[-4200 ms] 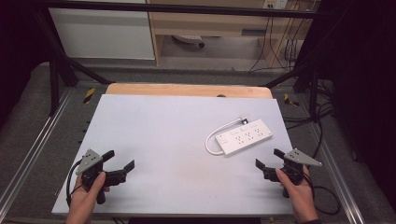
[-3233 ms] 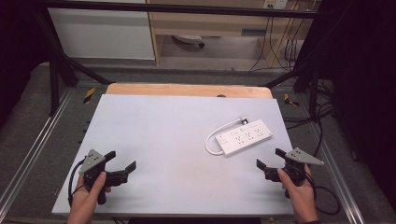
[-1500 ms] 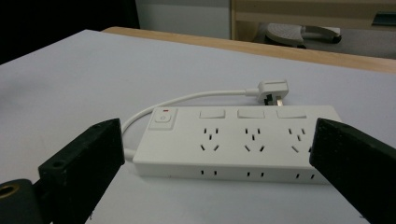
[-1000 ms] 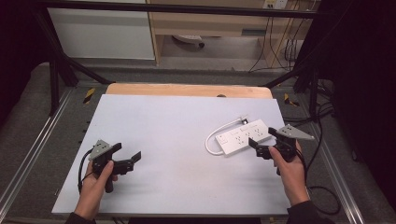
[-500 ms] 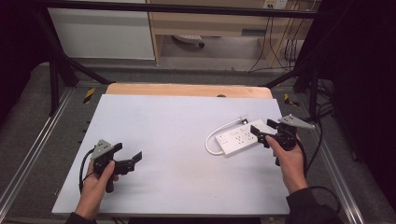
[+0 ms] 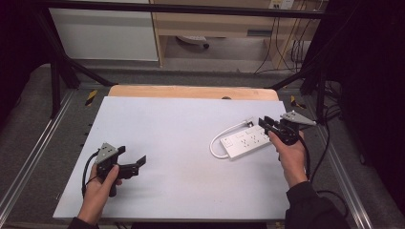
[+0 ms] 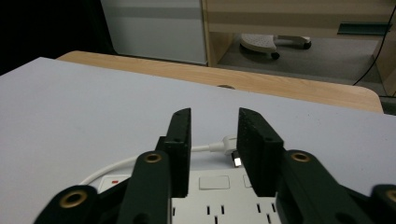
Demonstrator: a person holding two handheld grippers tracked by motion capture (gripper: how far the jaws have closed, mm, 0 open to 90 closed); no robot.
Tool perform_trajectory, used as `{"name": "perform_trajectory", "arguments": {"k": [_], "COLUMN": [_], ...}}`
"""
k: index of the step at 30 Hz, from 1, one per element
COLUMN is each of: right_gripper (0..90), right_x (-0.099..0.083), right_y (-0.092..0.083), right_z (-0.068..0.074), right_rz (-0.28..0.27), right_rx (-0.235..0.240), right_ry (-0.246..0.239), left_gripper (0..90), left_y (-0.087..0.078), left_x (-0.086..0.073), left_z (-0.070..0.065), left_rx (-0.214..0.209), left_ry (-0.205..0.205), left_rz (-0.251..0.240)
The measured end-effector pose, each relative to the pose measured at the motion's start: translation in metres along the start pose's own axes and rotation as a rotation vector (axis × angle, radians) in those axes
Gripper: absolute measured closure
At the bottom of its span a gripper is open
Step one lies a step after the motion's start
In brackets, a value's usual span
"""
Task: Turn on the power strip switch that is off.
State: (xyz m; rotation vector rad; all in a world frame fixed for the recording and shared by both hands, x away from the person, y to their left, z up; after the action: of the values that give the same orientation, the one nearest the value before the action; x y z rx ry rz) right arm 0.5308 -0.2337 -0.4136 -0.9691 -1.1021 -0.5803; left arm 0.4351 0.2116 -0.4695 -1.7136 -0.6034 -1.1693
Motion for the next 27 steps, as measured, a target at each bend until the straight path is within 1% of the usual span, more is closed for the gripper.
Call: {"name": "perform_trajectory", "arguments": {"k": [1,5,7,8,11,14,17,18,23,27], "right_gripper": [73.0,80.0,82.2,82.8,83.5,85.1,87.6,88.3,90.0,90.0], "right_x": [0.0,0.001,0.001,0.001,0.004,0.004,0.003,0.002,-0.001,-0.003], "right_y": [0.0,0.007,0.01,0.011,0.013,0.016,0.019,0.021,0.028,0.032], "right_z": [0.0,-0.001,-0.003,-0.004,-0.005,-0.008,-0.011,-0.012,-0.013,-0.012], "right_rz": [0.0,0.009,0.01,0.008,-0.001,0.003,0.007,0.013,0.023,0.029], "right_rx": [0.0,-0.001,-0.003,-0.005,0.012,0.008,0.007,0.005,0.004,0.004], "right_ry": [0.0,-0.004,-0.004,0.001,0.03,0.023,0.037,0.032,0.036,0.04], "left_gripper": [5.8,5.9,5.9,5.9,5.9,5.9,5.9,5.9,5.9,5.9], "left_y": [0.0,0.0,0.0,0.0,0.001,0.0,0.0,0.001,0.001,0.001], "left_x": [0.0,0.0,0.0,0.0,-0.001,-0.001,-0.001,-0.001,-0.002,-0.001], "left_z": [0.0,-0.001,-0.002,-0.002,-0.003,-0.003,-0.003,-0.004,-0.005,-0.005], "left_rx": [-0.001,-0.002,-0.004,-0.005,-0.006,-0.009,-0.01,-0.01,-0.011,-0.012], "left_ry": [-0.001,0.003,0.004,0.003,0.013,0.015,0.015,0.016,0.026,0.023], "left_rz": [0.0,-0.002,0.0,0.001,0.006,0.004,0.005,0.005,0.009,0.006]}}
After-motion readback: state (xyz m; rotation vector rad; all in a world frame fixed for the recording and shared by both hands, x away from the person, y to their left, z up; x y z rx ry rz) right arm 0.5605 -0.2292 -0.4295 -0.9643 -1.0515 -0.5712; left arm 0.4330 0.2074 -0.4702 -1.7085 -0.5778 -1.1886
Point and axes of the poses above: each handheld gripper's, and its own axes: y roughly forward along the jaws, x roughly out of its top, z roughly to its left, the point moved 10 cm from there along y, roughly forward along the jaws, and after that the axes turned 4 degrees about x, right-handed, at the moved point
